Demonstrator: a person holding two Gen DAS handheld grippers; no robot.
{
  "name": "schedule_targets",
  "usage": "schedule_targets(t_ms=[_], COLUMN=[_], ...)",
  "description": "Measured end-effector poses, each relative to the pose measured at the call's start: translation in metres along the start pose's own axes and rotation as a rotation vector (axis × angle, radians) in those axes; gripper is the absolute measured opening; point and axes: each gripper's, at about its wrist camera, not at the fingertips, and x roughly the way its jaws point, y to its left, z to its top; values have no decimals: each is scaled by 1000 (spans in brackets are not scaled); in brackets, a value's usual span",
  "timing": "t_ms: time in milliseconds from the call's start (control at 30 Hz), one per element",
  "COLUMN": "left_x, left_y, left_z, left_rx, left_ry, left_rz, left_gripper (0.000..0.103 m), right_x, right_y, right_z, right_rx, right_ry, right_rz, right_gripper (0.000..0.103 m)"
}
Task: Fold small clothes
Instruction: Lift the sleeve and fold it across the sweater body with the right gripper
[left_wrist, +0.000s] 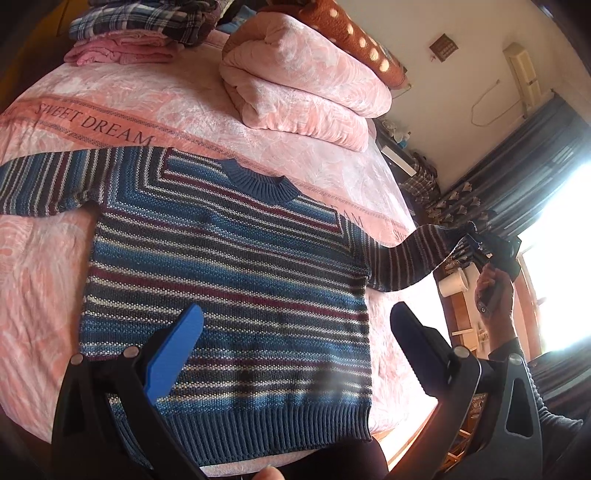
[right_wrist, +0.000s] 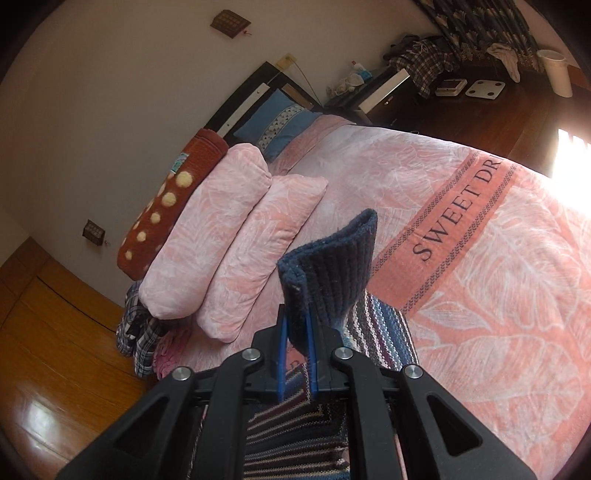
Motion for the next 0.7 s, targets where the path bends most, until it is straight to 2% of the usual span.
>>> schedule_targets(t_ms=[433, 700], left_x=[13, 35], left_y=[6, 7], left_z=[14, 29], left_rx=[33, 56], left_ry=[9, 26], left_rz=[-12, -28], left_gripper=[100, 100], right_x=[52, 107], right_y=[90, 123], right_z=[-59, -122], right_rx=[-151, -247], right_ry=[98, 202], right_rz=[93, 87], right_gripper=[9, 9])
